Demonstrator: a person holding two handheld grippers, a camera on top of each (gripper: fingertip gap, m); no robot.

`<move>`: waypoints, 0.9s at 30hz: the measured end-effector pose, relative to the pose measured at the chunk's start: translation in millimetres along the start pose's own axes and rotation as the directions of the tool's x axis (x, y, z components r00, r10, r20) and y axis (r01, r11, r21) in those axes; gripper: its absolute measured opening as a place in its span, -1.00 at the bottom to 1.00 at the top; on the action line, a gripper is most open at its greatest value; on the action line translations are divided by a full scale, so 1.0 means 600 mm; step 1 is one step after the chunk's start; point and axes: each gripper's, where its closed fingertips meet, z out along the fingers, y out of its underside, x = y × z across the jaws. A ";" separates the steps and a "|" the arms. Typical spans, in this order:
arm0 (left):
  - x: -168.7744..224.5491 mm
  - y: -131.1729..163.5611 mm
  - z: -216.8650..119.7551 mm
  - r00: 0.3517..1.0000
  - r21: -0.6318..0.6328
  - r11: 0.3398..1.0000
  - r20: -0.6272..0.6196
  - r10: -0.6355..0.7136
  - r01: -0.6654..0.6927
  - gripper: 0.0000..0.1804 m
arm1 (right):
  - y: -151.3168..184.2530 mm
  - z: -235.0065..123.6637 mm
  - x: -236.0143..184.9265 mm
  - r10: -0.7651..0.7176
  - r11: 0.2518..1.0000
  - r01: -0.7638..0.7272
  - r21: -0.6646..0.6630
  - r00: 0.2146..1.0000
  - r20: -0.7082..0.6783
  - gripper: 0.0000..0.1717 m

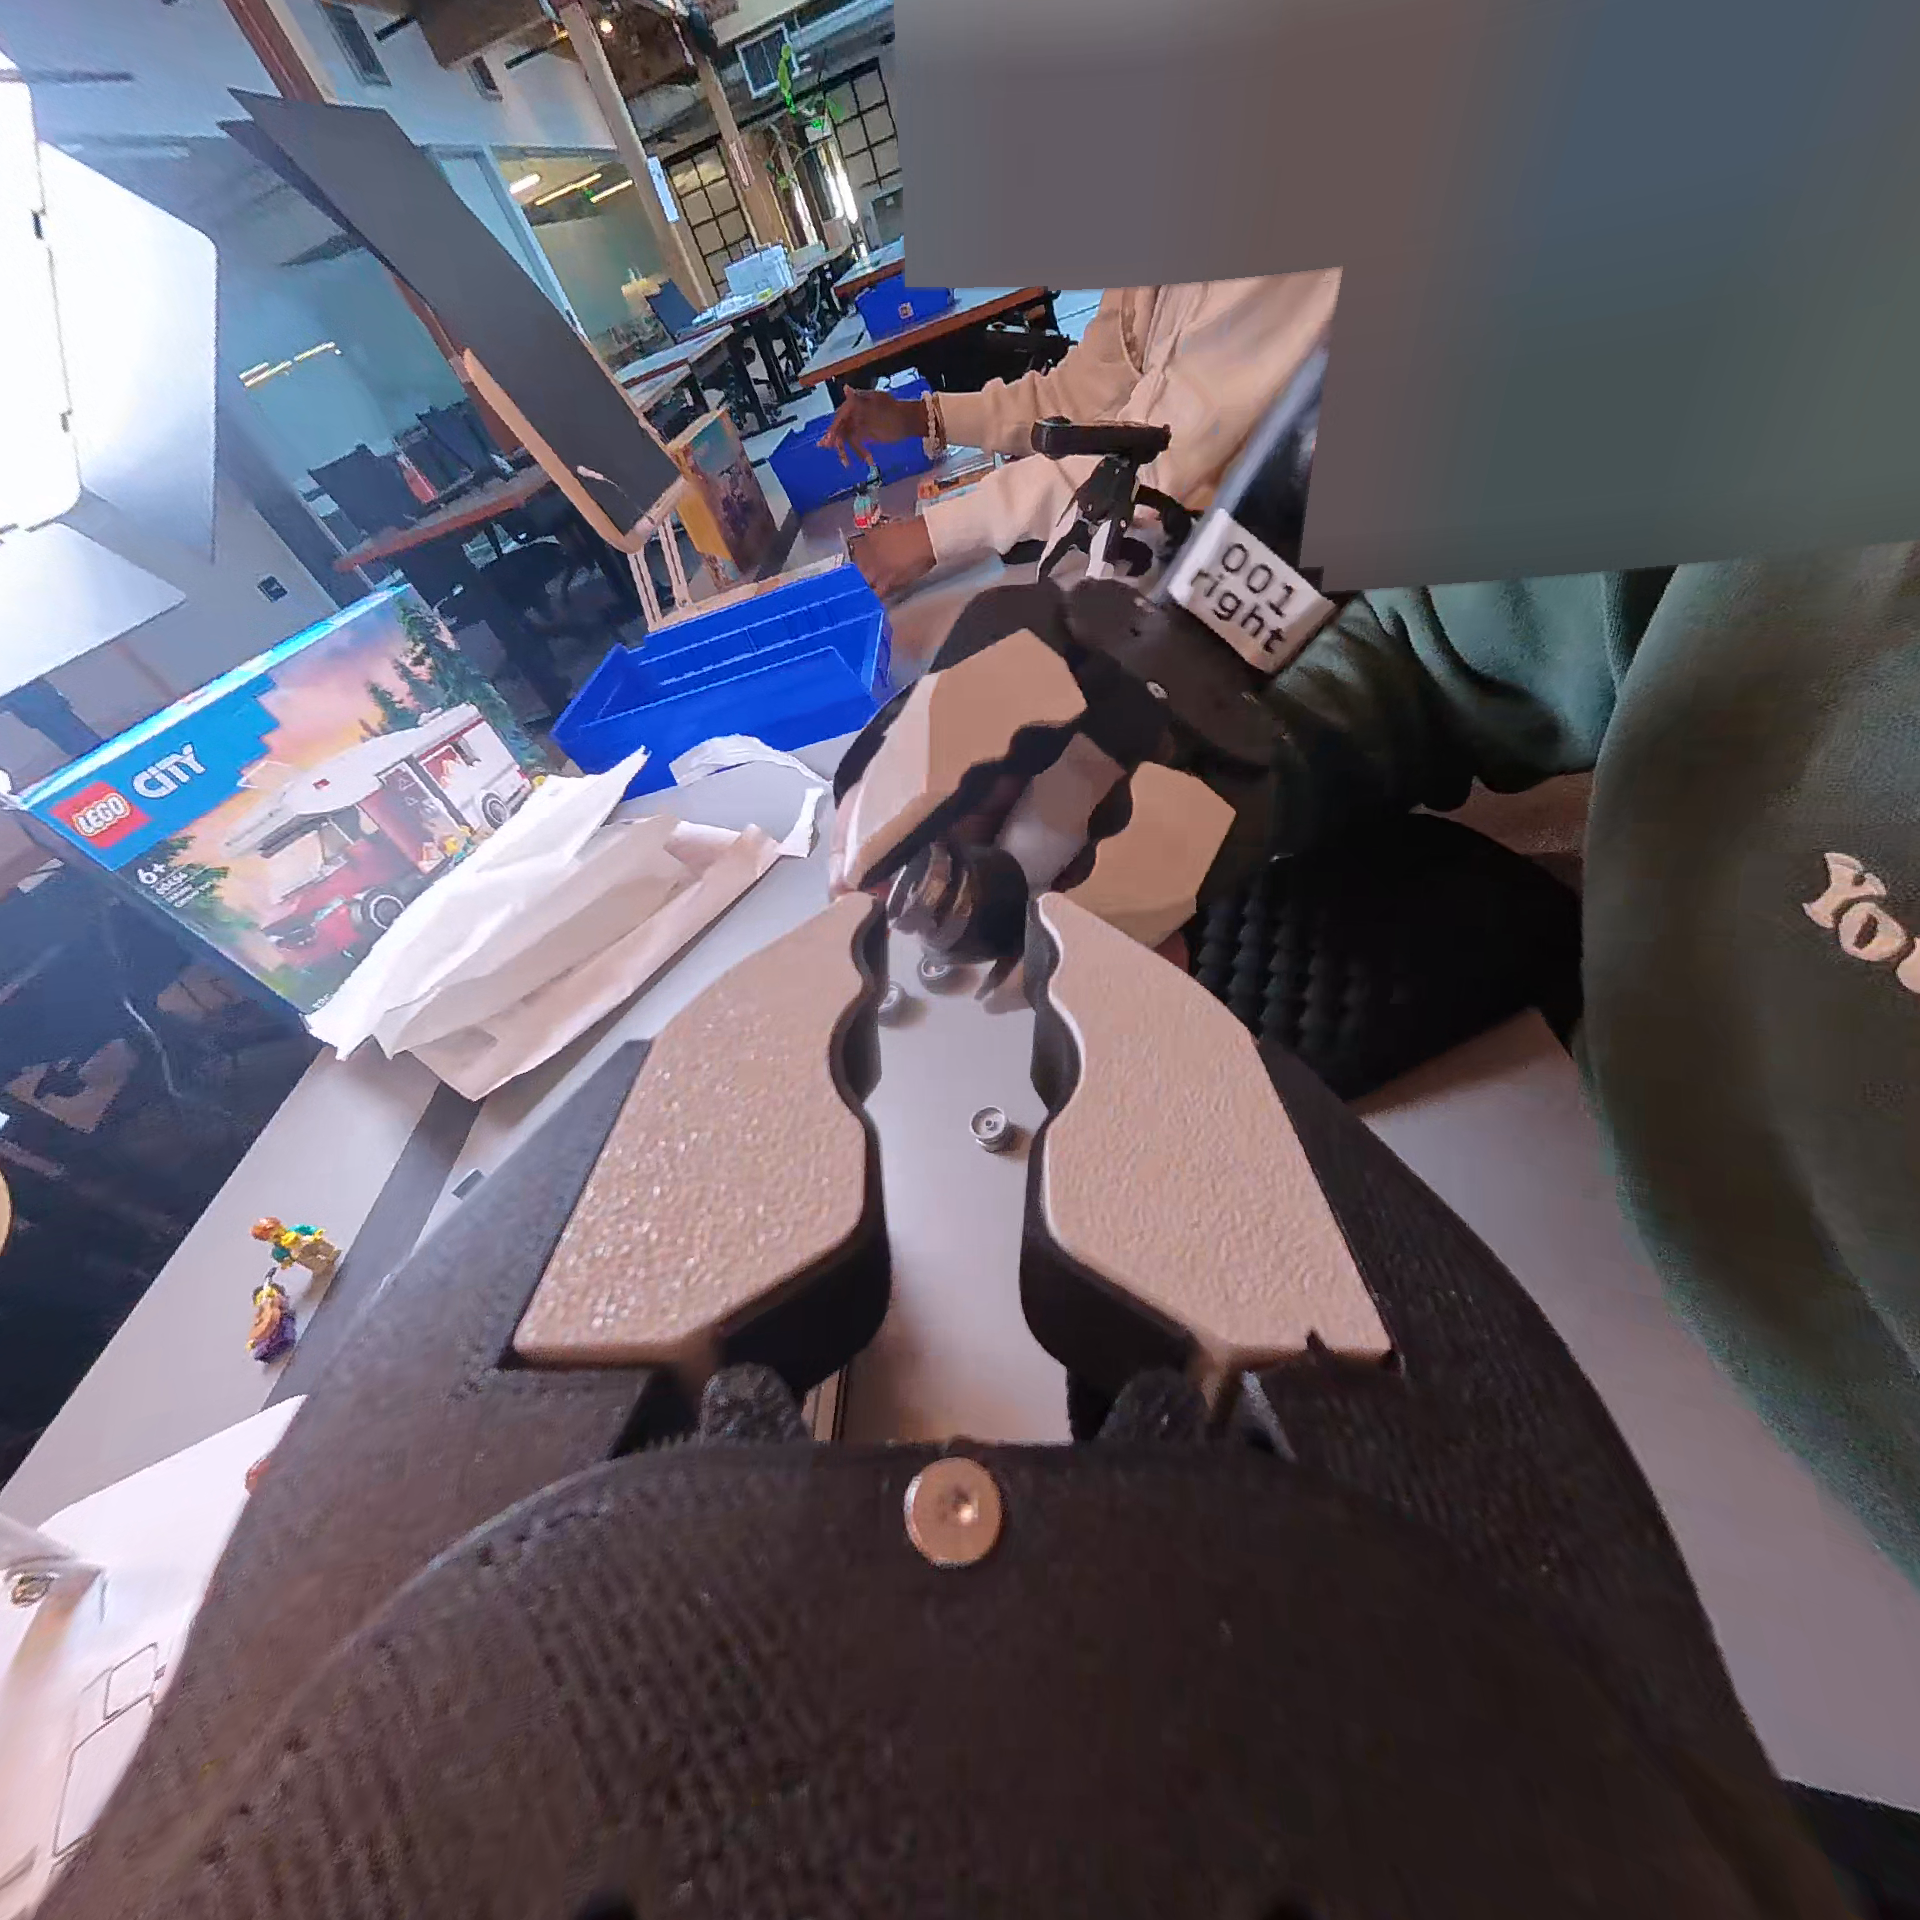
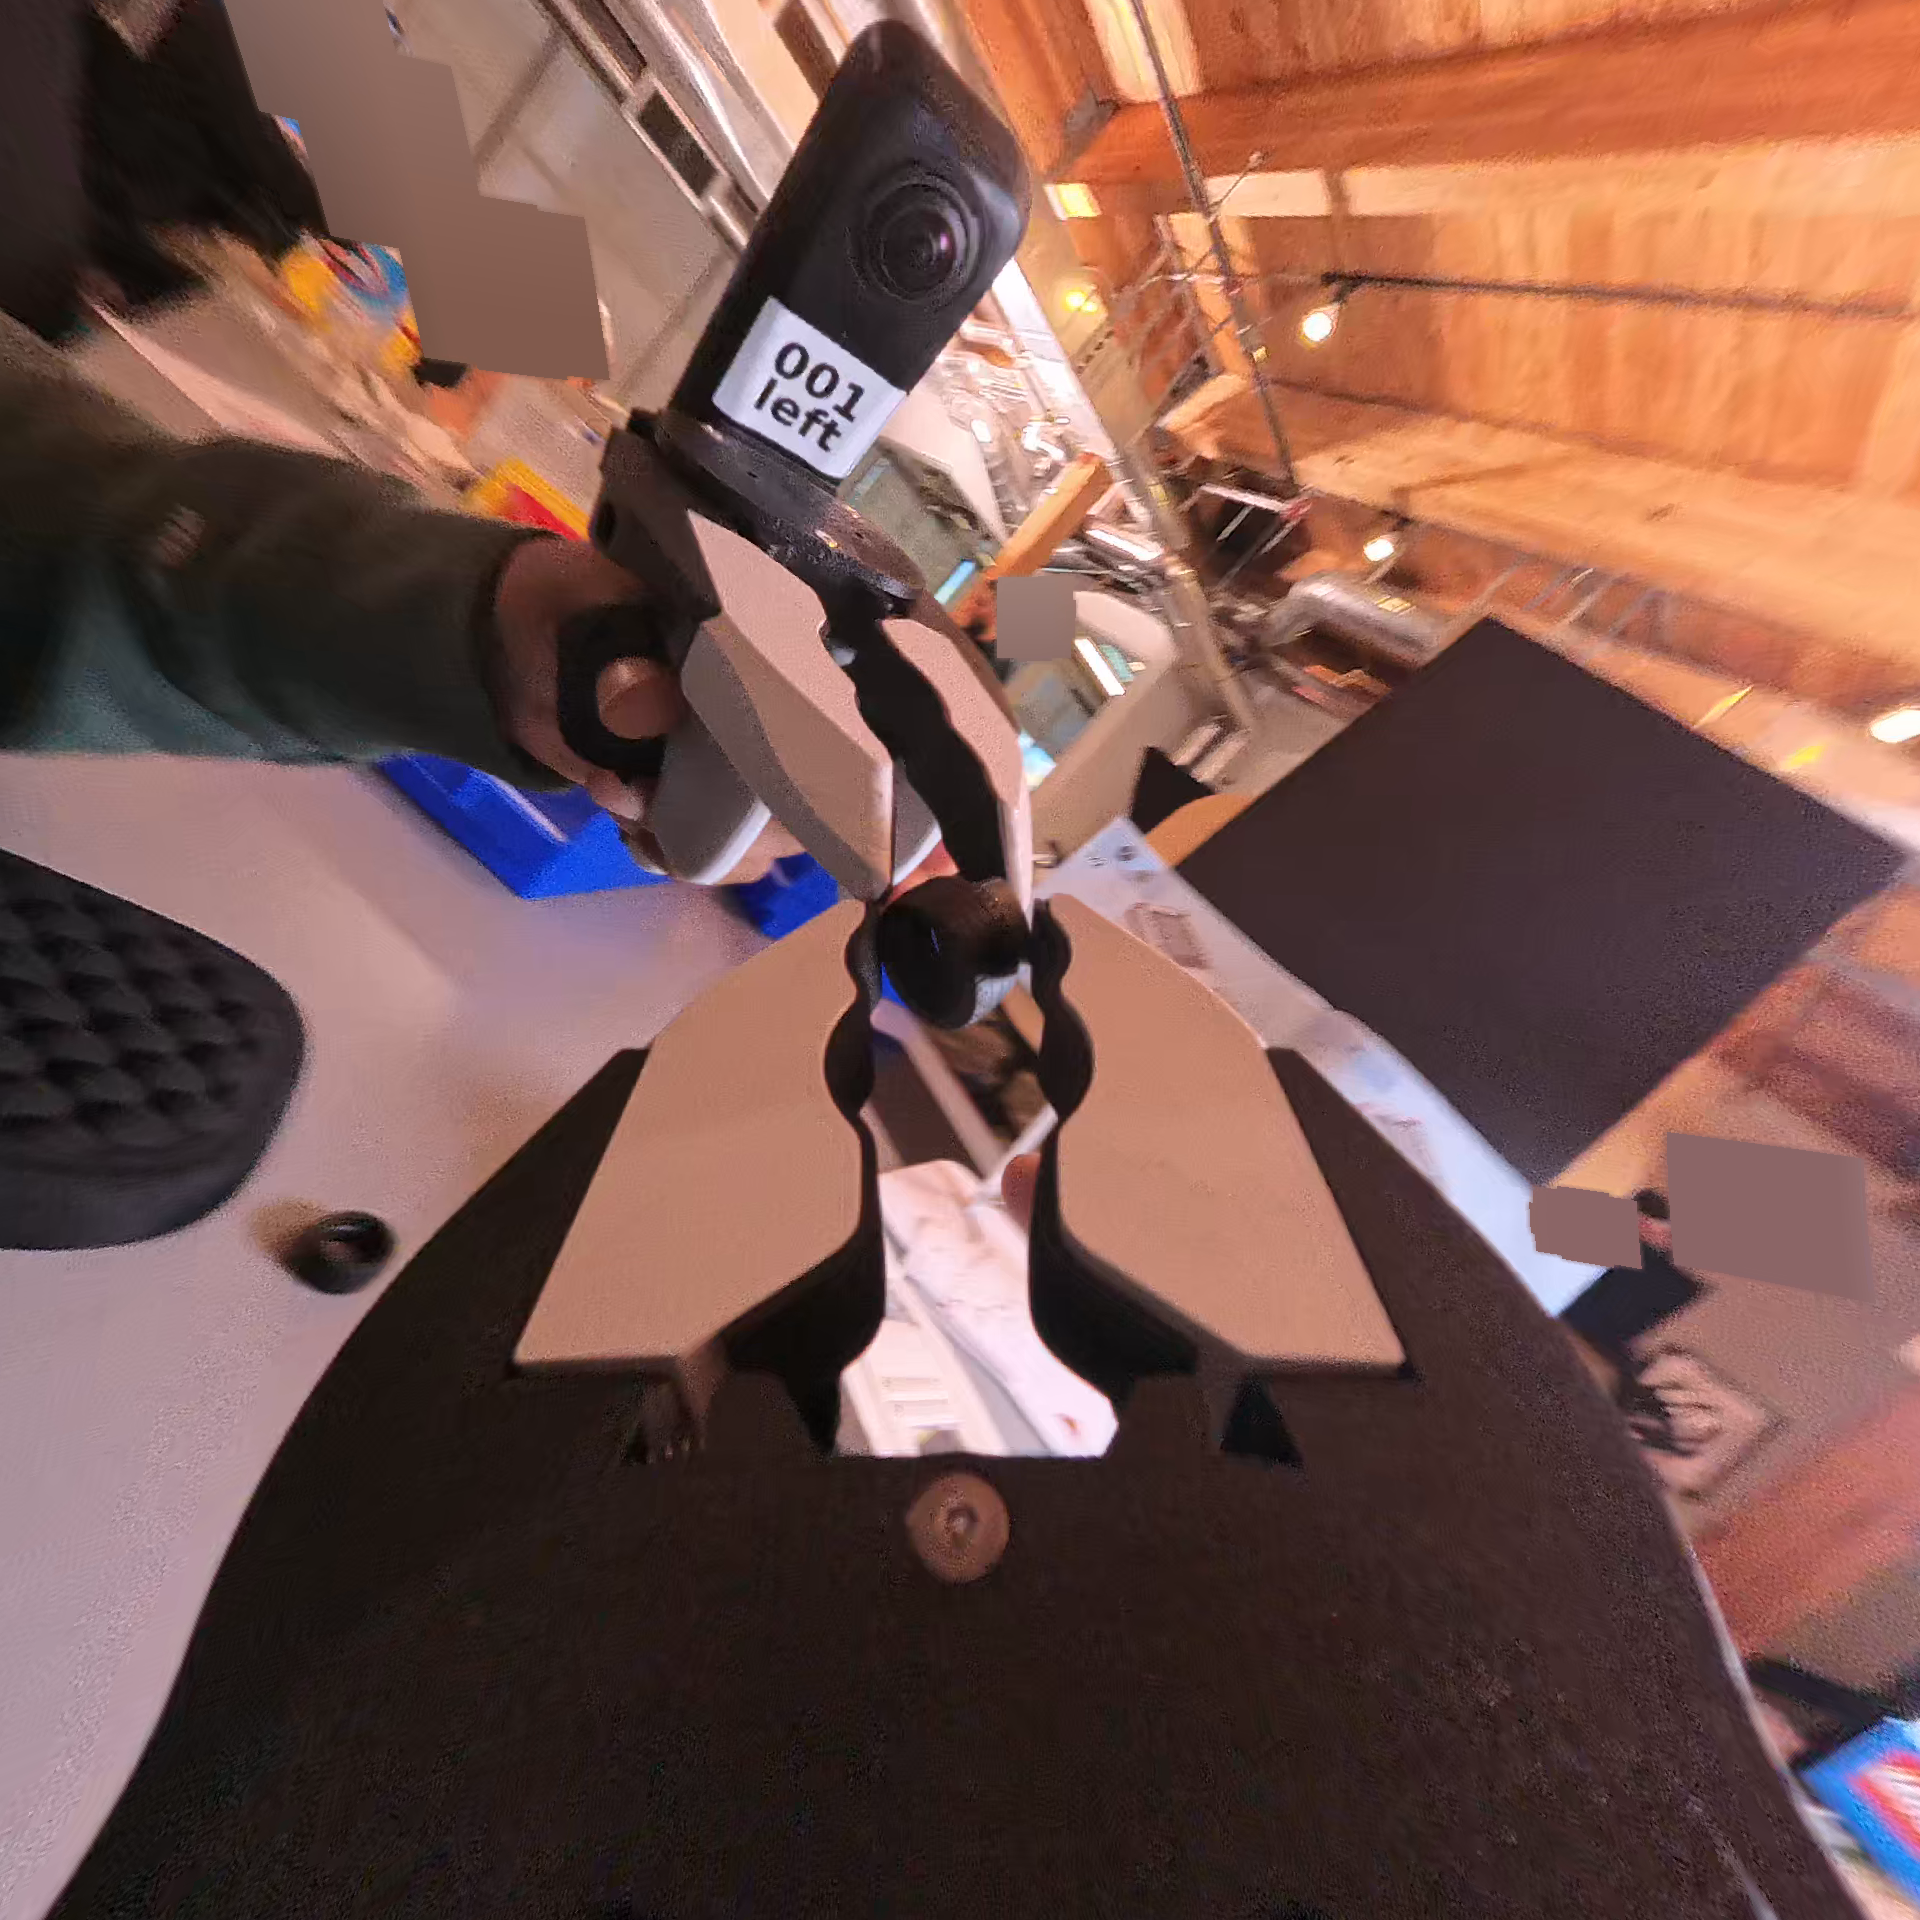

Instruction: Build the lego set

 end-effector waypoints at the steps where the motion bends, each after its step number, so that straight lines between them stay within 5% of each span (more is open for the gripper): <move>1: -0.003 -0.002 -0.001 1.000 0.005 1.000 0.006 -0.006 0.006 -0.71 | -0.002 0.001 0.002 -0.050 0.999 0.050 -0.009 0.999 -0.019 -0.69; 11: -0.009 -0.005 -0.001 0.998 0.014 0.999 -0.024 -0.052 0.053 -0.65 | -0.009 0.016 0.009 -0.423 0.906 0.419 -0.062 0.903 -0.080 -0.68; 18: -0.019 -0.002 0.000 0.998 -0.037 0.998 0.023 0.055 -0.054 -0.72 | 0.000 0.024 0.011 -0.269 0.963 0.269 -0.029 0.963 -0.017 -0.66; 22: -0.025 0.008 -0.004 0.999 -0.057 0.998 0.006 -0.032 0.032 -0.72 | 0.012 0.019 0.006 -0.203 0.978 0.207 -0.035 0.974 0.101 -0.66; 27: -0.027 0.030 -0.004 0.990 -0.121 0.983 -0.018 -0.140 0.136 -0.73 | 0.031 0.014 0.000 -0.292 0.948 0.308 -0.082 0.942 0.163 -0.78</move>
